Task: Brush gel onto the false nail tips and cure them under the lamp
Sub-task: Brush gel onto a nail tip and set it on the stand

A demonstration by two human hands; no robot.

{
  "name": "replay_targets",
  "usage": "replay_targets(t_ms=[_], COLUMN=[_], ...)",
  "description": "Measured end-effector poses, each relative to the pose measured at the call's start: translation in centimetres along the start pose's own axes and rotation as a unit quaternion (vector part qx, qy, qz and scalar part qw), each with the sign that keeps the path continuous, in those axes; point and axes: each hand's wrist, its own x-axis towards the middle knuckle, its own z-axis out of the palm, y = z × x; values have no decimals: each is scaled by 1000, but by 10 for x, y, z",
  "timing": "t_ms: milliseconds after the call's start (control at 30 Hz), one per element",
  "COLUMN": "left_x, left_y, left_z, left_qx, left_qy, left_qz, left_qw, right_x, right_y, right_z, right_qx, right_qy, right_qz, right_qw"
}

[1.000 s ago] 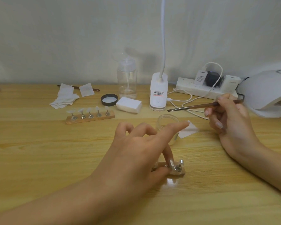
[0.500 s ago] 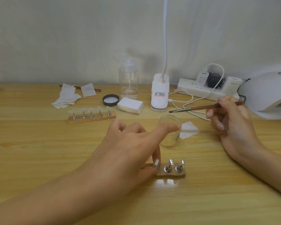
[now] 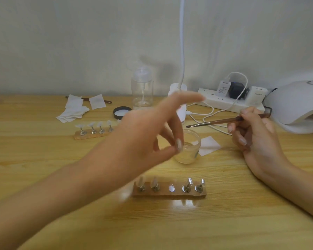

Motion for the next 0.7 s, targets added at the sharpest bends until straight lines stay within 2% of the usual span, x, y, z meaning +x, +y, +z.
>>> replay_targets(t_ms=[133, 267, 700], left_x=[11, 11, 8], left_y=[-30, -54, -63], left_z=[6, 18, 33], left_qx=[-143, -222, -170], left_qy=[48, 74, 98], left_qz=[-82, -114, -68], left_qw=[985, 965, 978], right_x=[-1, -1, -3], right_y=[-1, -2, -2], right_z=[2, 2, 5], right_qx=[5, 2, 5], right_qy=[1, -10, -64], right_qz=[1, 6, -5], right_qw=[1000, 1000, 998])
